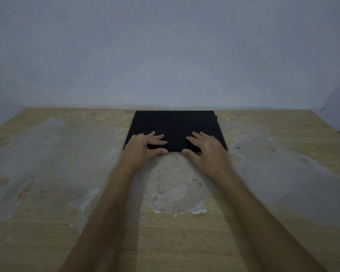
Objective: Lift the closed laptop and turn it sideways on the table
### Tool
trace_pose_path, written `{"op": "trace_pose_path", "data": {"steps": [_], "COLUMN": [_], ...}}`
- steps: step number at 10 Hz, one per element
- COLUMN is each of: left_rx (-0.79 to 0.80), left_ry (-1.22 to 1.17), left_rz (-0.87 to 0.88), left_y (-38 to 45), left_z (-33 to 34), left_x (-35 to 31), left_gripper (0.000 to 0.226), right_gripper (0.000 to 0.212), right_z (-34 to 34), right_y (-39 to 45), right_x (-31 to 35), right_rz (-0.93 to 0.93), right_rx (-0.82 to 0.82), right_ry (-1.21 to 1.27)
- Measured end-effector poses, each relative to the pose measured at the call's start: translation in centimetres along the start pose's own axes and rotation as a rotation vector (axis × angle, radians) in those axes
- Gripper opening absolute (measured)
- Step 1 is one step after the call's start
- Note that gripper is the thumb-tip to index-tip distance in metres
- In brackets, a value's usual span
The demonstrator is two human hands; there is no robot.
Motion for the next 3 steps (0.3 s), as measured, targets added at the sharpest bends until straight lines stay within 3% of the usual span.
{"op": "trace_pose_path", "data": {"steps": [2, 3], "left_rx": [-0.066, -0.13], "left_ry": [-0.044, -0.088], "left_rz": [-0.05, 0.006], "left_y": [-0.1, 0.0], "left_z": [-0.4, -1.1], "left_x": [-1.0, -2.8], "left_gripper": [0.013, 0.01], "right_gripper": [0.053, 0.043], "right_z": [-1.0, -2.5], "right_y": [0.0, 0.1], "right_x": [0.4, 0.8], "right_rz": [0.036, 0.089], "right_rx": [0.022, -0.064], "right_ry": [0.095, 0.274]}}
Point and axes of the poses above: each hand's wrist, its own y-axis towards the middle knuckle, its own z-axis out of the palm, x = y × z, the point moved 2 cm from there along y, towards the middle knuckle, and after that the axes turned 2 degrees about x, right-handed, at the moved point
